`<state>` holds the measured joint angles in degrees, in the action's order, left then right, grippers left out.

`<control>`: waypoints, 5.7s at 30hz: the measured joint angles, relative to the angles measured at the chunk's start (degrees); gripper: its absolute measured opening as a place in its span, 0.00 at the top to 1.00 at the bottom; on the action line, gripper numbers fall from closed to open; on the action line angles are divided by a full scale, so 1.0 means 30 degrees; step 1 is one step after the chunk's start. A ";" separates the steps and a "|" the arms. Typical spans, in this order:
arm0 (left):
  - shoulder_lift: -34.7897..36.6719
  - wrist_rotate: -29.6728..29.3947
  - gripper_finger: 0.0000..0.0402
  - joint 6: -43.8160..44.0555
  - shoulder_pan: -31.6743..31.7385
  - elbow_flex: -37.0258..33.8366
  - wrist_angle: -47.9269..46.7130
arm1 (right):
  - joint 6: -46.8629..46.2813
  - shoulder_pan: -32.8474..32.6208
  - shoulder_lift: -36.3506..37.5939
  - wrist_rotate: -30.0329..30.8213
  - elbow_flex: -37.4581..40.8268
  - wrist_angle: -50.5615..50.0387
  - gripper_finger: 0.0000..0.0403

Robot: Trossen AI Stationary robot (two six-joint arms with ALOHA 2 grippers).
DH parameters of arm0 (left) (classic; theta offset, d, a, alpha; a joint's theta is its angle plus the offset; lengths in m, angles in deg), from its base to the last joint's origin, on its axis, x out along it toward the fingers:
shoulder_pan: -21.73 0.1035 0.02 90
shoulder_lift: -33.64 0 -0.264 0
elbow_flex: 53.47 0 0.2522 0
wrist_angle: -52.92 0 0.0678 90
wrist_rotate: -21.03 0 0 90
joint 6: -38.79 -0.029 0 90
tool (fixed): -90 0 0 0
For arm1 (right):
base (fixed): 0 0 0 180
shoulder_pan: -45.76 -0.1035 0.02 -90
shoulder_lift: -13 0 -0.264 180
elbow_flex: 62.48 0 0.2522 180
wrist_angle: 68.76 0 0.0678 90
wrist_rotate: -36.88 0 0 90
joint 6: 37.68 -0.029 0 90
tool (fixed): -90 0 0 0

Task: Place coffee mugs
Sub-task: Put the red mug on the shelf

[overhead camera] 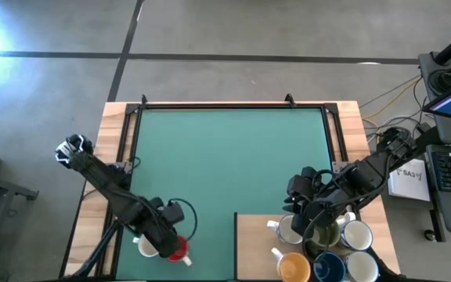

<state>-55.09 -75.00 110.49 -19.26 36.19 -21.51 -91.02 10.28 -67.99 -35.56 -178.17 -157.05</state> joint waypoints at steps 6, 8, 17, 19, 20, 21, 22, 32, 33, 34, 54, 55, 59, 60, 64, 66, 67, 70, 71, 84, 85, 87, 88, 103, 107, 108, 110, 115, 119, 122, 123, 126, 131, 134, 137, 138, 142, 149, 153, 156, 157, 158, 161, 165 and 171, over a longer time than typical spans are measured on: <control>-0.1016 0.0360 0.73 0.0180 -0.0044 0.0116 0.0038 | -0.0007 0.0000 0.0000 -0.0007 0.0000 -0.0021 0.77; -0.1345 0.0537 0.73 0.0233 -0.0068 0.0116 0.0018 | -0.0007 0.0000 0.0000 -0.0022 0.0000 -0.0017 0.77; -0.2275 0.0903 0.73 0.0284 -0.0080 0.0058 -0.0939 | -0.0022 0.0000 0.0000 -0.0058 0.0000 -0.0002 0.77; -0.2383 0.0964 0.73 0.0281 -0.0080 0.0058 -0.0888 | -0.0030 0.0000 0.0000 -0.0058 0.0000 0.0005 0.77; -0.2461 0.1052 0.73 0.0275 -0.0082 0.0058 -0.0888 | -0.0043 0.0000 0.0000 -0.0058 0.0000 0.0005 0.77; -0.2550 0.1183 0.73 0.0263 -0.0095 0.0058 -0.0879 | -0.0058 0.0000 0.0000 -0.0058 0.0000 0.0008 0.77; -0.2644 0.1264 0.74 0.0262 -0.0096 0.0051 -0.0848 | -0.0060 0.0000 0.0000 -0.0060 0.0000 0.0014 0.77; -0.3613 0.1351 0.78 0.0284 -0.0109 0.0036 -0.0287 | -0.0058 0.0000 0.0000 -0.0058 0.0000 0.0020 0.77; -0.3723 0.1351 0.78 0.0284 -0.0109 0.0036 -0.0255 | -0.0044 0.0000 0.0000 -0.0058 0.0000 0.0020 0.77; -0.3814 0.1351 0.79 0.0284 -0.0109 0.0029 -0.0254 | -0.0023 0.0000 0.0000 -0.0058 0.0000 0.0027 0.77; -0.3853 -0.0615 0.98 -0.0609 0.1529 0.2275 -0.2377 | -0.0052 0.0221 0.0000 -0.0365 0.0000 -0.0038 0.77; -0.3839 -0.1006 0.98 -0.0901 0.1868 0.2512 -0.2807 | -0.0058 0.0272 -0.0007 -0.0364 0.0000 -0.0038 0.77; -0.3819 -0.2020 0.98 -0.2617 0.3667 0.2914 -0.3145 | -0.0066 0.0675 -0.0007 -0.0354 0.0000 -0.0031 0.77; -0.3819 -0.2127 0.98 -0.3104 0.4176 0.2909 -0.2882 | -0.0066 0.0822 -0.0007 -0.0343 0.0000 -0.0031 0.77; -0.3812 -0.2243 0.99 -0.5363 0.6634 0.2486 -0.2303 | -0.0001 0.1530 -0.0007 0.0140 0.0034 -0.0027 0.77; -0.3812 -0.2279 0.99 -0.6386 0.8062 0.2433 -0.2409 | 0.0293 0.1975 -0.0016 0.0169 0.0036 -0.0015 0.77; -0.3803 -0.2318 0.99 -0.6916 0.8800 0.2433 -0.2292 | 0.0534 0.2187 -0.0022 0.0183 0.0036 -0.0018 0.77; -0.3783 -0.2325 0.99 -0.8545 1.0831 0.2433 -0.1929 | 0.1142 0.2736 -0.0036 0.0548 0.0108 0.0106 0.77; -0.3783 -0.2261 0.99 -0.9163 1.1450 0.2433 -0.1599 | 0.1303 0.2889 -0.0127 0.0841 0.0160 0.0180 0.77; -0.4233 -0.1268 0.99 -1.5577 1.7493 0.2404 0.0241 | 0.6351 0.5474 -0.2928 0.4173 0.0561 0.3191 0.77; -0.4328 -0.1182 0.98 -1.6001 1.7724 0.2397 0.0105 | 0.6927 0.5756 -0.3204 0.4184 0.0578 0.3727 0.77; -0.4450 -0.1073 0.98 -1.6796 1.8182 0.2397 -0.0204 | 0.8100 0.6336 -0.3762 0.4115 0.0657 0.4887 0.77; -0.4506 -0.0955 0.98 -1.7189 1.8398 0.2383 -0.0339 | 0.8556 0.6665 -0.4057 0.3947 0.0698 0.5397 0.77; -0.4447 0.0360 0.98 -1.9488 2.0298 0.0389 0.0875 | 1.1307 0.9951 -0.4575 -0.0973 0.7523 1.8117 0.77; -0.4453 0.0744 0.98 -1.9528 2.0254 0.0456 0.1323 | 1.0802 1.0327 -0.4724 -0.1552 0.9068 2.0484 0.77; -0.4457 0.0830 0.97 -1.9651 2.0254 0.0507 0.1311 | 1.0546 1.0428 -0.4802 -0.1570 0.9355 2.0767 0.77; -0.4490 0.0986 0.96 -1.9802 2.0254 0.0575 0.1346 | 1.0259 1.0674 -0.4939 -0.1574 0.9644 2.1339 0.77; -0.4497 0.0994 0.94 -1.9810 2.0386 0.0570 0.1405 | 1.0260 1.1051 -0.5269 -0.2387 0.9911 2.1539 0.77; -0.4497 0.0994 0.94 -2.0059 2.0400 0.0546 0.1400 | 1.0287 1.1174 -0.5692 -0.2543 0.9930 2.1520 0.77; -0.4497 0.0989 0.93 -2.0244 2.0400 0.0546 0.1396 | 1.0341 1.1223 -0.5869 -0.2473 0.9984 2.1534 0.77; -0.4488 0.0988 0.93 -2.0257 2.0400 0.0546 0.1392 | 1.0442 1.1227 -0.5935 -0.2356 1.0003 2.1553 0.77; -0.4207 0.1861 0.93 -2.0605 2.0427 0.0532 0.1363 | 1.0506 1.1256 -0.6161 -0.1959 1.0118 2.1529 0.77; -0.3322 0.2385 0.93 -2.0825 2.0385 0.0510 0.1234 | 1.0535 1.1346 -0.6200 -0.1843 1.0328 2.1559 0.77; -0.2769 0.2378 0.93 -2.1129 2.0393 0.0510 0.1027 | 1.0535 1.1366 -0.6200 -0.1829 1.0431 2.1830 0.77; -0.2400 0.2381 0.93 -2.1552 2.0461 0.0510 0.1309 | 1.0528 1.1348 -0.6200 -0.1832 1.0655 2.2726 0.77; -0.2384 0.2372 0.93 -2.1616 2.0480 0.0510 0.1471 | 1.0535 1.1354 -0.6200 -0.1836 1.0669 2.2774 0.77; -0.2636 0.2462 0.93 -2.1675 2.0480 0.0405 0.2067 | 1.0601 1.1409 -0.6200 -0.1829 1.0681 2.3025 0.77; -0.3098 0.2910 0.93 -2.1677 2.0538 -0.0975 0.3016 | 1.0469 1.1402 -0.6200 -0.1836 1.0681 2.3079 0.77; -0.3077 0.2851 0.93 -2.1286 2.0593 -0.1556 0.3537 | 1.0269 1.1395 -0.6200 -0.1840 1.0681 2.3079 0.77; -0.3069 0.2897 0.93 -2.1252 2.0560 -0.1692 0.3688 | 1.0265 1.1395 -0.6193 -0.1843 1.0681 2.3072 0.77; -0.3069 0.2903 0.93 -2.1252 2.0560 -0.1696 0.3625 | 1.0265 1.1395 -0.6193 -0.1843 1.0681 2.3072 0.77; -0.3069 0.2911 0.93 -2.1252 2.0560 -0.1663 0.3559 | 1.0265 1.1395 -0.6193 -0.1843 1.0681 2.3064 0.77; -0.3069 0.2998 0.92 -2.1400 2.0560 -0.1330 0.3390 | 1.0134 1.1395 -0.6193 -0.1843 1.0681 2.3030 0.77; -0.3054 0.3279 0.86 -2.1569 2.0560 -0.0750 0.3197 | 1.0101 1.1395 -0.6193 -0.1847 1.0684 2.2970 0.77; -0.2998 0.3284 0.76 -2.1754 2.0582 -0.0459 0.3078 | 0.9454 1.1380 -0.6193 -0.1843 1.0695 2.3163 0.77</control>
<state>-64.08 -65.15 45.23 42.48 34.81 -12.27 -62.66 44.42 -86.57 -41.09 -146.08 -87.56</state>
